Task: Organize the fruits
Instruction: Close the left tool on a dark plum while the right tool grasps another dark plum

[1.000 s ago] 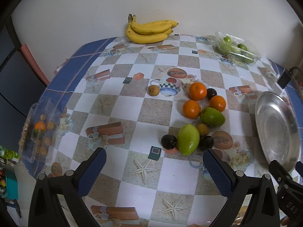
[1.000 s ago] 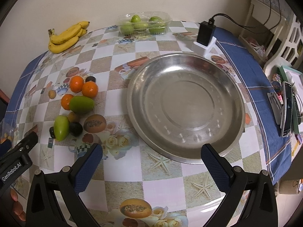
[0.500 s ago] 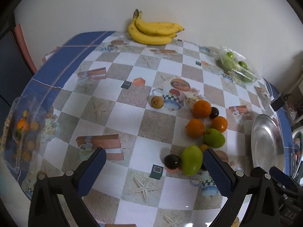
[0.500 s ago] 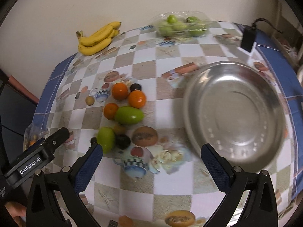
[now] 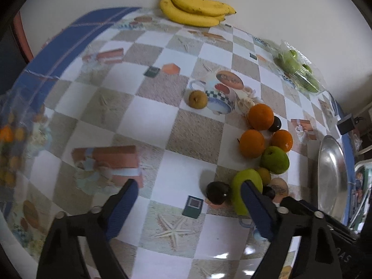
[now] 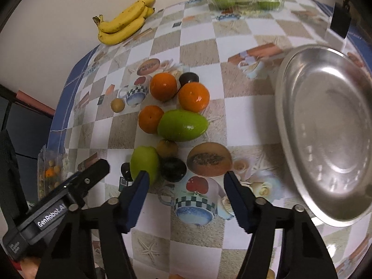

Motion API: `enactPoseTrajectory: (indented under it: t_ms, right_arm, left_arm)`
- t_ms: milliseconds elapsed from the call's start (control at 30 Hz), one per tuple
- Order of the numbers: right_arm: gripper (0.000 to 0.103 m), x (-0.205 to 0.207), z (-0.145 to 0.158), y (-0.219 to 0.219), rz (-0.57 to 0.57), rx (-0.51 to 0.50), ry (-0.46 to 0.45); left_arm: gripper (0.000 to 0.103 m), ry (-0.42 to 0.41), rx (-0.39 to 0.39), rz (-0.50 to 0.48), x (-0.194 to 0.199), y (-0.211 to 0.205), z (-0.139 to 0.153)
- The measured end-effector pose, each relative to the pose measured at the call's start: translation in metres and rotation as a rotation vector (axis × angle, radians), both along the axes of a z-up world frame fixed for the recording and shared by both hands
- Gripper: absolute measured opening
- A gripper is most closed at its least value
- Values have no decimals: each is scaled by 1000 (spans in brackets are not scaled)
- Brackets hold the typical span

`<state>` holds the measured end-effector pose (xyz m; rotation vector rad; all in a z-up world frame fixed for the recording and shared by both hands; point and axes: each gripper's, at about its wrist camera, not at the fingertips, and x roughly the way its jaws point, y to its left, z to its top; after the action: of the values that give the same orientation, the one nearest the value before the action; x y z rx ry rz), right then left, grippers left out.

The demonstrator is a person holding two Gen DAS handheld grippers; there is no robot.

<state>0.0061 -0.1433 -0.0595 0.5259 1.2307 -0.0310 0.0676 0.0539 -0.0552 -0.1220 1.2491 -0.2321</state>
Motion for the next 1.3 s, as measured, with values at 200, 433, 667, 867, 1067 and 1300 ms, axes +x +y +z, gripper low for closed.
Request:
enactPoseTrajectory:
  t_ms: [200, 433, 667, 867, 1067, 1300]
  right_arm:
    - [46, 6, -10, 3, 9, 51, 25]
    - [39, 12, -18, 8, 19, 59, 44]
    - [35, 15, -22, 8, 19, 73, 57]
    - [35, 18, -24, 8, 17, 74, 60]
    - [31, 20, -25, 8, 17, 77, 58]
    - [28, 20, -24, 10, 26, 84, 53]
  left_arm:
    - [63, 42, -83, -7, 0, -4, -8]
    - [49, 73, -142, -8, 0, -7, -16]
    - [35, 106, -226, 49, 0, 1, -24]
    - [26, 118, -279, 82, -2, 4, -27]
    - [25, 115, -287, 90, -2, 6, -28]
    - [17, 90, -274, 103, -2, 10, -22]
